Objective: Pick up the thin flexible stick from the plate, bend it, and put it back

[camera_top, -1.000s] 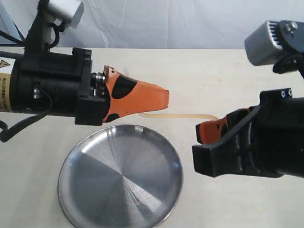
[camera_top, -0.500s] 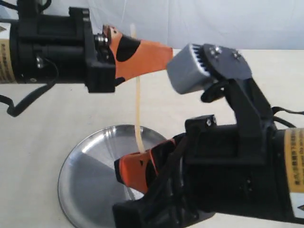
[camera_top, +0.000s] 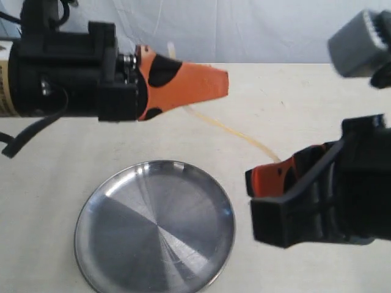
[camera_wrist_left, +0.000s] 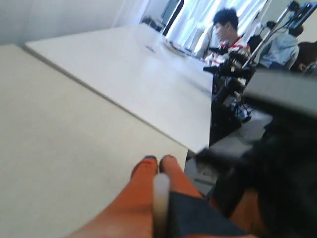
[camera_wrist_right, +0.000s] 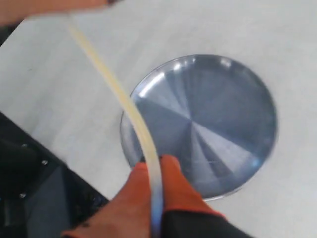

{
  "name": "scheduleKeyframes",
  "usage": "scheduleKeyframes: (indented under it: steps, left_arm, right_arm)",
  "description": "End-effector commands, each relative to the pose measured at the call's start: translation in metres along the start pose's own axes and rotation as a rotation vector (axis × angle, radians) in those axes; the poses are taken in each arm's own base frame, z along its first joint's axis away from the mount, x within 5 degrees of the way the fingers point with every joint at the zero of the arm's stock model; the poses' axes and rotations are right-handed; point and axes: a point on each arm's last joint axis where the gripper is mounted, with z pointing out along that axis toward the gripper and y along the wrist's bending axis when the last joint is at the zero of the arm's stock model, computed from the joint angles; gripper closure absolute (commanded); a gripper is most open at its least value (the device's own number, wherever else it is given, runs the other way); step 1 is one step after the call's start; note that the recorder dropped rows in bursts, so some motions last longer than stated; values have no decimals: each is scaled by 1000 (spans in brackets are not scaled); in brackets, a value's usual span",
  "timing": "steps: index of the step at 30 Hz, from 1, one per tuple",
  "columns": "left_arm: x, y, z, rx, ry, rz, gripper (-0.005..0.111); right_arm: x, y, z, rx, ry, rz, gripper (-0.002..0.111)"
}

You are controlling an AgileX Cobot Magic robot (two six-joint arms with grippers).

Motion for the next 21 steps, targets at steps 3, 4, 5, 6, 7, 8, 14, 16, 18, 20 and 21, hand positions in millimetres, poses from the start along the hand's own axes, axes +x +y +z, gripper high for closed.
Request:
scheduleKeyframes:
  steps: [3, 4, 5, 6, 7, 8, 14, 16, 18, 20, 21]
  left_arm:
    - [-17, -14, 2, 103, -84, 63, 107]
    - [-15, -12, 2, 83, -63, 82, 107]
    - [-13, -10, 2, 59, -32, 109, 107]
    - [-9, -8, 3, 33, 7, 140, 107]
    - [-5, -4, 2, 0, 44, 161, 107]
    - [-1, -1, 2, -28, 75, 161, 107]
    - [24, 7, 0, -42, 157, 104, 107]
    - [31, 8, -1, -38, 173, 90, 107]
    - [36, 7, -1, -18, 182, 72, 107]
    - [34, 3, -1, 30, 159, 39, 107]
    - [32, -1, -1, 62, 137, 15, 107]
  right_arm:
    - [-1, 28, 33, -198, -37, -41, 109]
    - [-1, 31, 35, -219, -45, -48, 109]
    - [-3, 34, 36, -242, -66, -58, 109]
    - [-4, 36, 36, -267, -84, -61, 109]
    - [-6, 38, 35, -279, -96, -70, 109]
    - [-9, 38, 31, -285, -112, -76, 109]
    - [-23, 29, 4, -190, -173, -148, 109]
    - [-25, 24, -4, -159, -186, -142, 109]
    - [-25, 19, -8, -127, -189, -126, 109]
    - [-23, 11, -9, -52, -161, -110, 109]
    - [-21, 6, -9, -4, -136, -107, 109]
